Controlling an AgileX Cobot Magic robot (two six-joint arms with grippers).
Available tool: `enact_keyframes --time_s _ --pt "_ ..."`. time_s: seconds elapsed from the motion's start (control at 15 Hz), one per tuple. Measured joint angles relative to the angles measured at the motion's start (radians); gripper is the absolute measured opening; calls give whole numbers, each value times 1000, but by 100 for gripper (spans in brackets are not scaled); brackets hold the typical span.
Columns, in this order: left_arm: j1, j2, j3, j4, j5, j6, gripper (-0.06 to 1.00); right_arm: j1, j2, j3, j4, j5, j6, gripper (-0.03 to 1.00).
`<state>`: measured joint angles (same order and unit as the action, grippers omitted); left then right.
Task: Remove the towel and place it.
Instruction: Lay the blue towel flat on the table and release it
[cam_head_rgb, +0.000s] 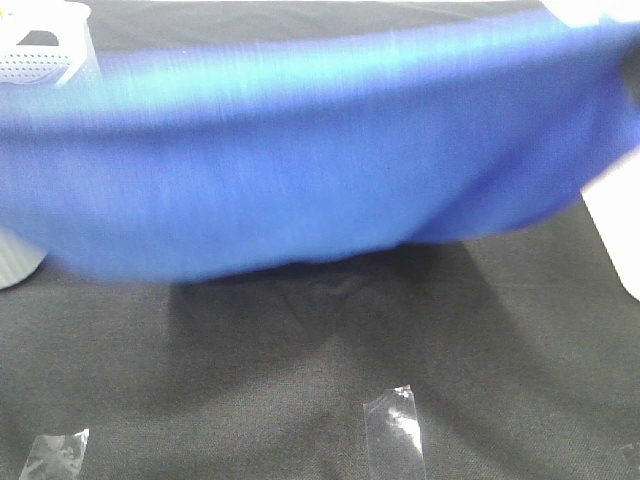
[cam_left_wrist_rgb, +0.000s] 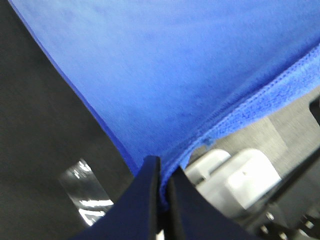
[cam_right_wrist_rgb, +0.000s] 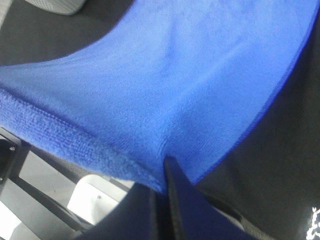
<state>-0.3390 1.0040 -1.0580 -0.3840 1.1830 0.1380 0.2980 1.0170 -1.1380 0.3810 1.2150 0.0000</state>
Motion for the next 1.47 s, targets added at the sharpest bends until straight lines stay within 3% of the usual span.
enact_keyframes --time_s 0.6,1.13,1.47 --pt "0 53 343 -141 0 0 0 0 32 309 29 -2 0 0" --pt "-1 307 377 -156 4 60 0 -4 314 492 76 -58 -110 0" --pt "-170 529 377 -127 -74 87 0 -10 474 497 48 -104 -165 0"
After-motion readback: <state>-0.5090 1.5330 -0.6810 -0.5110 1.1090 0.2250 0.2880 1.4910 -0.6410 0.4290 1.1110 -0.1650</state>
